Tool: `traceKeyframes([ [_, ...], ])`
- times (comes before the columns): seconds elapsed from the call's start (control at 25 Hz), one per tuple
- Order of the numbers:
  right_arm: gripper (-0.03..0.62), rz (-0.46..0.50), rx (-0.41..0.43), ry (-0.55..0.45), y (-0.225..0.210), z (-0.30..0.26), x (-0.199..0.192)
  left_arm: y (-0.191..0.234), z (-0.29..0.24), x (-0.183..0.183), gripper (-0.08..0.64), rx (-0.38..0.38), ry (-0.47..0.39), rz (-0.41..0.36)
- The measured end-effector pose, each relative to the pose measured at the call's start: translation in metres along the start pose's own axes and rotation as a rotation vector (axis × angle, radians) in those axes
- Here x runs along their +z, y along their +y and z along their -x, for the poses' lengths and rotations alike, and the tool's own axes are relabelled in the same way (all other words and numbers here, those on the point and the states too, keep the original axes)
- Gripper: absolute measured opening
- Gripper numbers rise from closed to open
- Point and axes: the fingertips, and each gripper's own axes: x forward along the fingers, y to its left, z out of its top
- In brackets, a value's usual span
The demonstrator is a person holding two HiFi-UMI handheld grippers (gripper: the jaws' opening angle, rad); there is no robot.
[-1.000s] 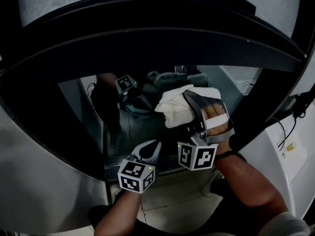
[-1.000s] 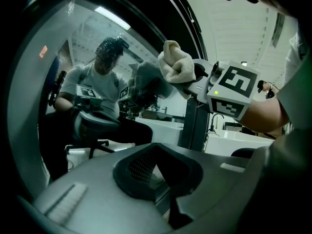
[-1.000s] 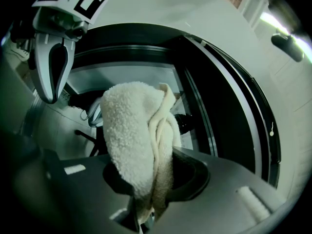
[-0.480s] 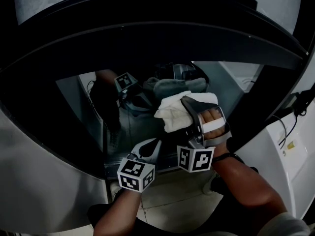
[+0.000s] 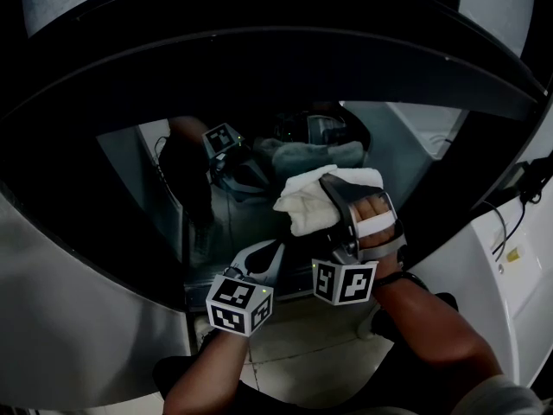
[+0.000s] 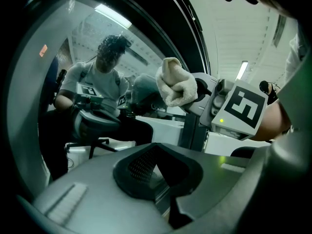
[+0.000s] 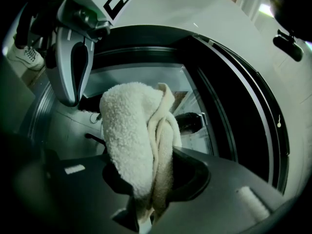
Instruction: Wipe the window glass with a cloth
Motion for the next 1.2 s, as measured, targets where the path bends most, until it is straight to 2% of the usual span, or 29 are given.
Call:
traceKeyframes([
  [0.84,0.109,-0.020,0.041,-0.003,0.034,0.001,-0.003,0.007,-0.004,-0.001,0.017,0.004,0.012,-0.001],
  [1.2,0.109,-0.025,0.071,-0.002,0.046,0.001,-0.007,0.012,-0.005,0.004,0.017,0.015,0.015,0.021],
])
